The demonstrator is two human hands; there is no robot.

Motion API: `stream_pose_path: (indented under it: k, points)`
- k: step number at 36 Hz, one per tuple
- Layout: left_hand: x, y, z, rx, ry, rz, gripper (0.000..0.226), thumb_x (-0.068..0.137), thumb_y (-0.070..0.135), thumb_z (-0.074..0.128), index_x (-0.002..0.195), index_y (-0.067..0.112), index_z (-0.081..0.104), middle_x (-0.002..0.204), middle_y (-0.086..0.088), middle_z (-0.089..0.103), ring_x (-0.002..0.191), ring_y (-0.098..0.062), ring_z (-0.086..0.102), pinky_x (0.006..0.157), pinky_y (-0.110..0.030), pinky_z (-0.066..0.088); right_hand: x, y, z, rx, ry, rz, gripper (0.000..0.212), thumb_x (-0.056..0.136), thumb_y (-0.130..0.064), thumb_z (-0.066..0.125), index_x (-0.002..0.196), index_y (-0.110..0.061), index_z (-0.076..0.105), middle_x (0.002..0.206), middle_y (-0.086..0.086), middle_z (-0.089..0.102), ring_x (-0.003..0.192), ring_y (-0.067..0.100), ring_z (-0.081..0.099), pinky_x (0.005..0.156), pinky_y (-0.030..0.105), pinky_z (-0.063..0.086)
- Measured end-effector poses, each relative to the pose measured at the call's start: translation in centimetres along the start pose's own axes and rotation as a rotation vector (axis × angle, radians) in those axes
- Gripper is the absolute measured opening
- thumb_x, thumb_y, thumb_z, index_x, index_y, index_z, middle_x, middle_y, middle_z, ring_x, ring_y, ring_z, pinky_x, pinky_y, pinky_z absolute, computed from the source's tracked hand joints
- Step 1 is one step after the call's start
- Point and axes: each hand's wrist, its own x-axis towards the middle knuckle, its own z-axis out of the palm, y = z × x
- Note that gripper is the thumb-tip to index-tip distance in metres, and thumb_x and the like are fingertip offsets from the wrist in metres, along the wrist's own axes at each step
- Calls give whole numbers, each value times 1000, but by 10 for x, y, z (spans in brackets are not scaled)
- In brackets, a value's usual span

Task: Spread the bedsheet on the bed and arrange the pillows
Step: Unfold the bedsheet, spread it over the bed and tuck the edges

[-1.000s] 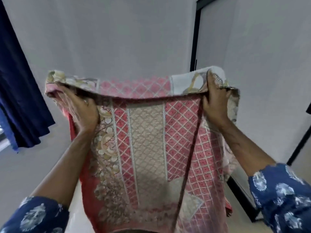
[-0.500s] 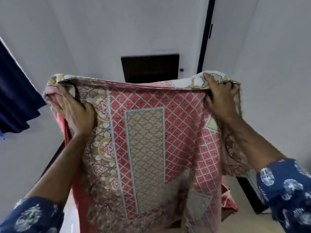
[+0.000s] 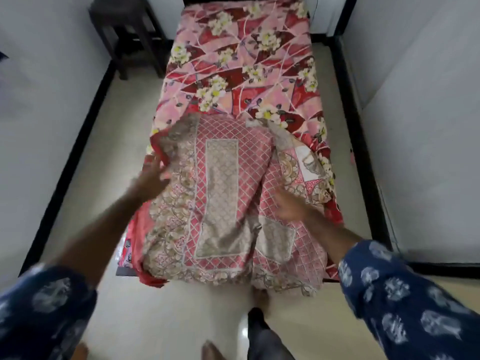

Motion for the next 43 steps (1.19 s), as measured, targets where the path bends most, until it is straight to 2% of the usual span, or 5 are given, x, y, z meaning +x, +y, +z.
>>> stream_pose_path:
  k: [5, 19, 26, 36, 43]
  points:
    - [-51, 23, 88, 29, -375, 30, 66, 97, 18, 64, 153, 5, 34, 151, -23, 44, 137, -36, 46, 111, -43, 38, -40, 63, 65, 82, -231, 171, 61, 95, -10, 62, 152, -12, 39, 146, 10, 50, 129, 30, 54, 102, 34, 46]
    - [-69, 100, 223, -170, -601, 201, 63, 96, 23, 62, 151, 8, 35, 145, -18, 47, 131, -35, 50, 104, -38, 41, -88, 134, 30, 153, 66, 375, 37, 94, -6, 62, 130, -6, 58, 125, 3, 60, 115, 19, 57, 92, 28, 42]
    - [-81, 111, 257, -195, -598, 87, 62, 95, 24, 62, 150, 13, 37, 150, -18, 42, 134, -34, 44, 106, -38, 38, -44, 165, 36, 83, -5, 302, 53, 92, -11, 63, 141, -22, 47, 139, 2, 57, 124, 20, 60, 101, 40, 51]
    - [-93, 150, 360, -257, -467, -132, 82, 95, 26, 66, 159, 17, 16, 159, -15, 26, 145, -33, 32, 112, -43, 39, 75, 226, 59, -201, 146, 168, 78, 89, -24, 69, 155, -30, 28, 160, 8, 28, 145, 34, 29, 111, 56, 37]
    - [-102, 177, 407, 76, -281, -270, 93, 91, 60, 55, 157, 9, 13, 159, -20, 28, 142, -41, 32, 111, -54, 38, 112, 281, 63, -147, 409, -31, 47, 86, -25, 74, 130, -37, 64, 114, -3, 56, 108, 21, 53, 92, 46, 39]
